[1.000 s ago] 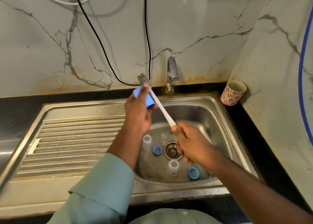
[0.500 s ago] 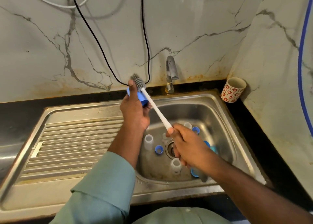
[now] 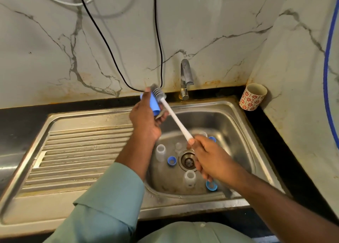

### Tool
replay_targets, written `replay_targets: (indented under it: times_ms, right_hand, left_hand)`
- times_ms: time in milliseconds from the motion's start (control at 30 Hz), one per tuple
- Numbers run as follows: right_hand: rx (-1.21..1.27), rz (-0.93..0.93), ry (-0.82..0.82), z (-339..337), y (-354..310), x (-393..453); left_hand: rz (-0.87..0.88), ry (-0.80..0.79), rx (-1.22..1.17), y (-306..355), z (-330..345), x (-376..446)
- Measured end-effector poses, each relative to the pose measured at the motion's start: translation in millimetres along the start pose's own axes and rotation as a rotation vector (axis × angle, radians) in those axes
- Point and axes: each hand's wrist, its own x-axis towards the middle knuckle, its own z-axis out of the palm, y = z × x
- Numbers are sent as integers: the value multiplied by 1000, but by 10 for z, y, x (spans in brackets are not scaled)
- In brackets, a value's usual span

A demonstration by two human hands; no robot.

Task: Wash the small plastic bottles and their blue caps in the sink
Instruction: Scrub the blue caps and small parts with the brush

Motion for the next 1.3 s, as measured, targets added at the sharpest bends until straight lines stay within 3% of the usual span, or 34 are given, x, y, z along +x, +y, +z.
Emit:
replay_targets:
  times_ms: [167,300,433,567,733,833,967,1100,1300]
  right_hand:
    - [-40,-19,-41,37,45,-92]
    - [9,-8,16,-7,-33,-10]
    - [-43,-38,-42,43,47,-126]
    - [2,-27,-11,37,-46,-18]
    - [-40,-14,-98,-45,59,-178]
    - [21,-19,-39,-16,22,-71]
    - [-31,-55,-64,-1,108,-124]
    - [47,-41,-37,39,21,-54]
    - [-1,-14,-110,-39,67,-181]
  left_hand:
    - [37,39,-163,82,-23,34]
    - [-31,-25,8,-115,17,-49]
    - [-28,26,-157,20,-32,49]
    - [25,-36,48,-135,48,-76]
    - [14,23,-161,35,-94,59]
    - [-32,-12,-45,-109,-41,-12]
    - [-5,25,-137,59,-80,66]
    - [-27,-34,-47,-88,-24,-19]
    - [33,-61,-187,53,-161,51]
